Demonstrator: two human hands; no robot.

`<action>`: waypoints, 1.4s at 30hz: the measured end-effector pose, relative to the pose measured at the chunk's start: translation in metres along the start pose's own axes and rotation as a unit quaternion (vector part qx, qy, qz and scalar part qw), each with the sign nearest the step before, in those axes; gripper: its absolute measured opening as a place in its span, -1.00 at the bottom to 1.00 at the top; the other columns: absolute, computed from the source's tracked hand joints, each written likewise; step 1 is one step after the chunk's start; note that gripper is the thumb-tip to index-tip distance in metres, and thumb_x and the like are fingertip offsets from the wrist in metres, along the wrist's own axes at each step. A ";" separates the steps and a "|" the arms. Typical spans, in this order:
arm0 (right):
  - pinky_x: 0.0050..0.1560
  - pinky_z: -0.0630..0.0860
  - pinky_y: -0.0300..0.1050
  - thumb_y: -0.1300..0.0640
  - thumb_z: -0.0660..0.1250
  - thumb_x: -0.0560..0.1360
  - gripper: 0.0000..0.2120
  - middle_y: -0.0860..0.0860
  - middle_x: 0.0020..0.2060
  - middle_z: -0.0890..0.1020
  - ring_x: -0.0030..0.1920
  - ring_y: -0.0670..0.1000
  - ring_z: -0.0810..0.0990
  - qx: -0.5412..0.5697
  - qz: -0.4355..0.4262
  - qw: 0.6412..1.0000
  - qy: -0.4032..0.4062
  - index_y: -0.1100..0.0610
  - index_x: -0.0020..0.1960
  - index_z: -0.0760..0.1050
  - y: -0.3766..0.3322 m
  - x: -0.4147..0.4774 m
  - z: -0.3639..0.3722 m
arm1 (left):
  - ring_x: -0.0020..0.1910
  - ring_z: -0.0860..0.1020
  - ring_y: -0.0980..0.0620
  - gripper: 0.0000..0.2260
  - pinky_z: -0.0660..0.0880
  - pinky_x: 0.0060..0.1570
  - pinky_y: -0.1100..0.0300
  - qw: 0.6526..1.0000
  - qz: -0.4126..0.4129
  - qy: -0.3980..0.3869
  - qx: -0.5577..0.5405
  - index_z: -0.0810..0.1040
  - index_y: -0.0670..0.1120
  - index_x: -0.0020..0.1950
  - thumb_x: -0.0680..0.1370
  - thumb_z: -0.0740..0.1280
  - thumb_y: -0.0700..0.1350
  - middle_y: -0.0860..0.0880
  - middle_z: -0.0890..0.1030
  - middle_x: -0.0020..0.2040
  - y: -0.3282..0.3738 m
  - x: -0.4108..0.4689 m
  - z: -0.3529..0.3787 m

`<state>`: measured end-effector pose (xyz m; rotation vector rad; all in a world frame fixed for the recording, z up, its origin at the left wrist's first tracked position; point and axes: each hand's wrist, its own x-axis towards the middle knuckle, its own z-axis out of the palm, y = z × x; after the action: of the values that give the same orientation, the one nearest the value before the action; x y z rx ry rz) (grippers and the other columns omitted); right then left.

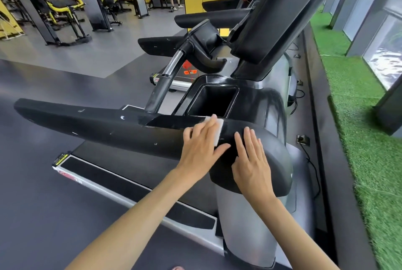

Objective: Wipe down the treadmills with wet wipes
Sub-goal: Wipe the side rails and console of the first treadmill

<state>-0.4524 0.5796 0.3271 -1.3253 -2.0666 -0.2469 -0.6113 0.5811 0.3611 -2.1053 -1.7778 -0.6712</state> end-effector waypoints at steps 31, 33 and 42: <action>0.45 0.21 0.12 0.32 0.07 0.43 -0.42 0.28 0.45 0.30 0.47 0.24 0.26 0.014 -0.028 0.996 -0.085 0.35 0.46 0.24 0.044 -0.053 -0.023 | 0.46 0.29 -0.05 -0.62 0.14 0.38 -0.21 0.999 0.000 -0.028 0.045 0.35 -0.10 0.41 0.65 -0.02 -0.07 -0.10 0.38 0.42 0.075 0.004 0.010; 0.45 0.22 0.13 0.38 0.23 0.38 -0.38 0.29 0.43 0.32 0.46 0.25 0.28 0.026 -0.018 0.996 -0.081 0.37 0.44 0.26 0.045 -0.053 -0.025 | 0.47 0.28 -0.04 -0.60 0.16 0.37 -0.24 0.995 0.060 -0.031 0.075 0.36 -0.11 0.43 0.65 -0.02 -0.05 -0.11 0.39 0.44 0.063 0.002 0.009; 0.45 0.24 0.13 0.30 -0.01 0.44 -0.43 0.29 0.44 0.30 0.47 0.25 0.25 0.018 -0.009 0.995 -0.099 0.38 0.45 0.26 0.049 -0.057 -0.024 | 0.48 0.28 -0.03 -0.59 0.14 0.38 -0.25 0.993 0.089 -0.028 0.078 0.38 -0.10 0.43 0.65 -0.02 -0.04 -0.10 0.38 0.45 0.076 0.005 0.018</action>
<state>-0.3849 0.5488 0.3016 -1.3562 -2.2373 -0.0896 -0.5331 0.5799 0.3538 -2.1614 -1.5905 -0.4166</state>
